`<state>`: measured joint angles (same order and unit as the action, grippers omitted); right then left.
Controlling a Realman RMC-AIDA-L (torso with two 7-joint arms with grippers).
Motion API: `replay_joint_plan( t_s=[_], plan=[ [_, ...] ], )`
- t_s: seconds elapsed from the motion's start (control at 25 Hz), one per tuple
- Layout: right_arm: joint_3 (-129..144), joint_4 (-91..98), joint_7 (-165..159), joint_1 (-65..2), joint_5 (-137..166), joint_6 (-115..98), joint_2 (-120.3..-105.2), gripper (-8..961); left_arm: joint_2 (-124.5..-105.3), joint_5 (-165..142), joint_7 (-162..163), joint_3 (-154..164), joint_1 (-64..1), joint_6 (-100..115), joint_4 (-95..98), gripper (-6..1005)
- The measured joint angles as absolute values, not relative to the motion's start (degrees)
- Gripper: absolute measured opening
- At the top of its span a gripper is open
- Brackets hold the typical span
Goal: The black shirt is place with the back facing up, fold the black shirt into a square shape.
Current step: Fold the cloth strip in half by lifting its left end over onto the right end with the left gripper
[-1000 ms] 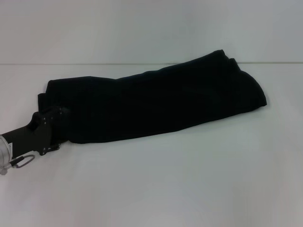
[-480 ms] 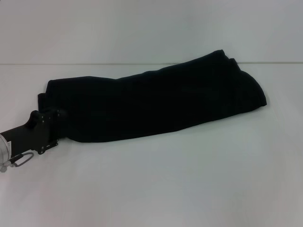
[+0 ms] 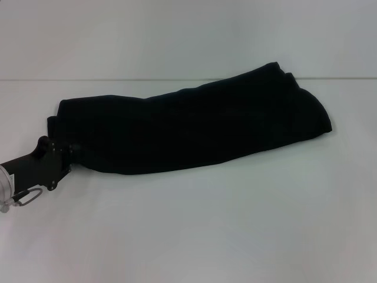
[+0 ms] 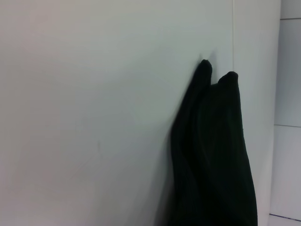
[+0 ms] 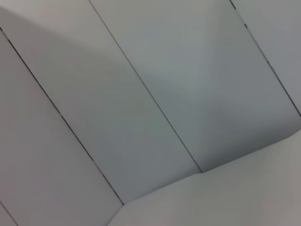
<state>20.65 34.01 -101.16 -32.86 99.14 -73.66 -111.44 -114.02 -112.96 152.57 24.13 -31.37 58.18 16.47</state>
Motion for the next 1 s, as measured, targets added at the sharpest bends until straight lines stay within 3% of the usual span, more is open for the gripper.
replay_joint_plan(
  t_s=[0.36,0.72,1.0],
  plan=[
    [20.37,34.01,-101.27,-32.51,99.14,-73.66,-111.44,749,-113.06,-114.17,150.92,24.44,-30.88,57.97,16.92,81],
    [18.65,33.8,-101.7,-32.27,99.13,-73.43,-111.42,749,-109.55,-120.05,146.8,29.66,-32.0,61.9,22.51,102],
    [18.52,33.52,-102.02,-31.67,99.2,-72.47,-111.86,748,-108.95,-127.35,142.0,30.2,-33.66,61.46,30.84,119]
  ],
)
